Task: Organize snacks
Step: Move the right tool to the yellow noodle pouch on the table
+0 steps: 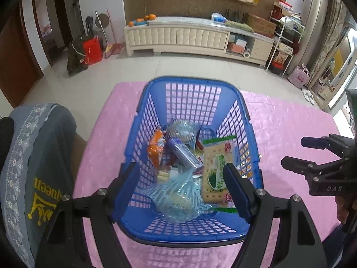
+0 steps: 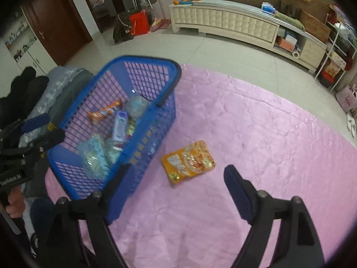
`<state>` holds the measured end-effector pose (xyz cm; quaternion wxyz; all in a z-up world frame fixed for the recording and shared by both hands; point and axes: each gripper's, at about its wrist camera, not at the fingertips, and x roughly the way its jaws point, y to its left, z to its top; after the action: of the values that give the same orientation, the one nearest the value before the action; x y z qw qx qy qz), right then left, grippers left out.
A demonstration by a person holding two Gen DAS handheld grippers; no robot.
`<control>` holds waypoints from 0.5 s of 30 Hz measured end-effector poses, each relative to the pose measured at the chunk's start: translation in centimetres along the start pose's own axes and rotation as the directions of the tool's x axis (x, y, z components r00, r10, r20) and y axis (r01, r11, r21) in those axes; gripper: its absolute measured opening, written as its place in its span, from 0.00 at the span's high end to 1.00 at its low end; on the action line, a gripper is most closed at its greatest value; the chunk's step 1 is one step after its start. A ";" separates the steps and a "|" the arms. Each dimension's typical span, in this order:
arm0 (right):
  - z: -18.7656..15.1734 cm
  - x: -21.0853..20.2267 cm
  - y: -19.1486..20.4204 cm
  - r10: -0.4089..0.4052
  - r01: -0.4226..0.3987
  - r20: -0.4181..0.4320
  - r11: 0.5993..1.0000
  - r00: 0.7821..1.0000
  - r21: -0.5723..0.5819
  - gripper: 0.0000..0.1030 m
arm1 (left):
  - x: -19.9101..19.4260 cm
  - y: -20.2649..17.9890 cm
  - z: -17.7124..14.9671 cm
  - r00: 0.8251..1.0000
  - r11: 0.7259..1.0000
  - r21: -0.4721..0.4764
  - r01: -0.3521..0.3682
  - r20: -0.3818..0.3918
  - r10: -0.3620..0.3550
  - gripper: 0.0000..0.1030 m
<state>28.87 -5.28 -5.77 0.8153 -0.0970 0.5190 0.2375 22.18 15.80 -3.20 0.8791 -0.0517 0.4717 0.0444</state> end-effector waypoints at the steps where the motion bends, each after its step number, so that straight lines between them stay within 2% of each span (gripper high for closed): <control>1: -0.1 0.5 -0.1 -0.012 0.012 -0.009 1.000 1.000 -0.015 0.17 | 0.3 -0.1 -0.1 1.000 1.000 0.002 0.007 -0.006 -0.007 0.27; 7: -1.3 3.6 -1.1 -0.022 0.018 -0.057 0.998 0.998 -0.061 0.16 | 2.4 -0.9 0.0 0.999 0.999 0.037 -0.005 -0.047 0.007 0.27; 10: -1.7 5.3 -1.4 -0.009 0.002 -0.072 0.995 0.997 -0.096 0.16 | 2.8 -1.5 0.5 1.000 0.998 0.069 0.008 -0.029 -0.006 0.27; 12: -1.8 6.4 -1.2 -0.004 -0.006 -0.074 0.991 0.997 -0.134 0.16 | 3.1 -1.7 0.9 1.000 0.997 0.080 0.018 -0.026 -0.016 0.27; 15: -1.6 8.2 -0.6 -0.025 0.008 -0.079 0.976 0.997 -0.216 0.16 | 4.0 -1.5 1.4 0.999 0.996 0.088 0.000 -0.048 0.004 0.27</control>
<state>30.77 -4.05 -13.86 0.7803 -0.1985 0.5220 0.2814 25.70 14.57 -5.72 0.8690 -0.0136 0.4942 0.0233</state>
